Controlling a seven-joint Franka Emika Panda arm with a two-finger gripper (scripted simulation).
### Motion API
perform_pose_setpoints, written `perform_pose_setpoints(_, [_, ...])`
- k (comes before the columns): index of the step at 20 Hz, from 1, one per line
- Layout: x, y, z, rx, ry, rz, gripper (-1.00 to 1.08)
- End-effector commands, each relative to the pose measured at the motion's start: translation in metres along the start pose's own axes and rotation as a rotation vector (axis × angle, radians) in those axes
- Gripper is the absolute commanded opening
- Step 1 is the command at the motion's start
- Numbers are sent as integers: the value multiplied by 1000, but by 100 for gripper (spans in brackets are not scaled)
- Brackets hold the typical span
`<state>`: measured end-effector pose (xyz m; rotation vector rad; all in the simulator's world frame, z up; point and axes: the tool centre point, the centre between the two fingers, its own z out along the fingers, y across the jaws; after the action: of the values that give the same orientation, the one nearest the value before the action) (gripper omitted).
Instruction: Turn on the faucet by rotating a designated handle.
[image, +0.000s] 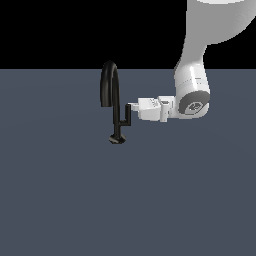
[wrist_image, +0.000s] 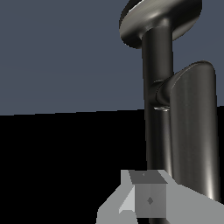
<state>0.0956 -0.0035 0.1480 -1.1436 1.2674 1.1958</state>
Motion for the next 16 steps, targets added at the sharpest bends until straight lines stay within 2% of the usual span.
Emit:
perform_pose_setpoints(1, [-2, 6, 0, 0, 0, 0, -100])
perform_pose_setpoints(16, [-6, 35, 0, 4, 2, -4, -100])
